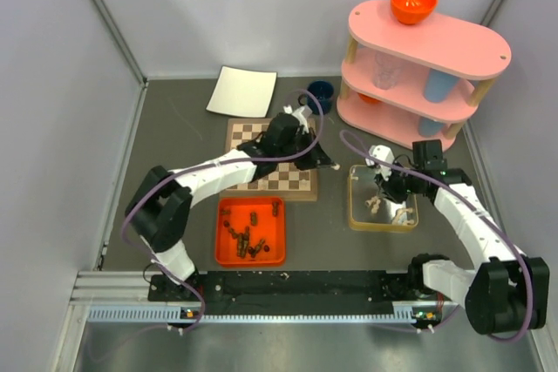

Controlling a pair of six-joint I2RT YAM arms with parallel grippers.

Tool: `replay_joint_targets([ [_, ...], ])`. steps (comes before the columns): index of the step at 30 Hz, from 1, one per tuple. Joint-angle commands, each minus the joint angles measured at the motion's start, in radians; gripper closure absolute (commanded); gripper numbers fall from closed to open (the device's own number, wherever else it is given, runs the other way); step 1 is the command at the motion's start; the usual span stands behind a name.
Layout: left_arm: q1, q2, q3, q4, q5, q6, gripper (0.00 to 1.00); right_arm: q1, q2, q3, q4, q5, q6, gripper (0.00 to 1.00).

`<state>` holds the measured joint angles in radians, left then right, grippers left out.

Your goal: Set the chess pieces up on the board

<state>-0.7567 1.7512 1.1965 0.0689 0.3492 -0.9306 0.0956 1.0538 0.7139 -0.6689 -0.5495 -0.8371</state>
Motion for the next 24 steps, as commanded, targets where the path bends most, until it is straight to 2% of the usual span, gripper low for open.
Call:
replay_joint_targets([
  [1,0.056,-0.195,-0.028,-0.229,-0.168,0.232,1.0,0.0,0.055,0.022,0.038,0.074,0.047,0.79],
  [3,0.091,-0.249,-0.066,-0.323,-0.216,0.28,1.0,0.0,0.081,0.03,0.043,0.098,0.065,0.78],
  [6,0.131,-0.379,-0.153,-0.359,-0.305,0.355,1.0,0.0,0.115,0.038,0.048,0.126,0.079,0.77],
  [10,0.152,-0.511,-0.202,-0.486,-0.485,0.441,1.0,0.001,0.158,0.048,0.049,0.155,0.092,0.74],
  [17,0.209,-0.564,-0.31,-0.574,-0.622,0.461,1.0,0.0,0.176,0.062,0.055,0.18,0.118,0.64],
  [22,0.221,-0.546,-0.327,-0.57,-0.648,0.478,1.0,0.0,0.163,0.062,0.065,0.183,0.128,0.51],
  [24,0.229,-0.521,-0.324,-0.566,-0.647,0.492,1.0,0.001,0.158,0.061,0.066,0.183,0.132,0.5],
])
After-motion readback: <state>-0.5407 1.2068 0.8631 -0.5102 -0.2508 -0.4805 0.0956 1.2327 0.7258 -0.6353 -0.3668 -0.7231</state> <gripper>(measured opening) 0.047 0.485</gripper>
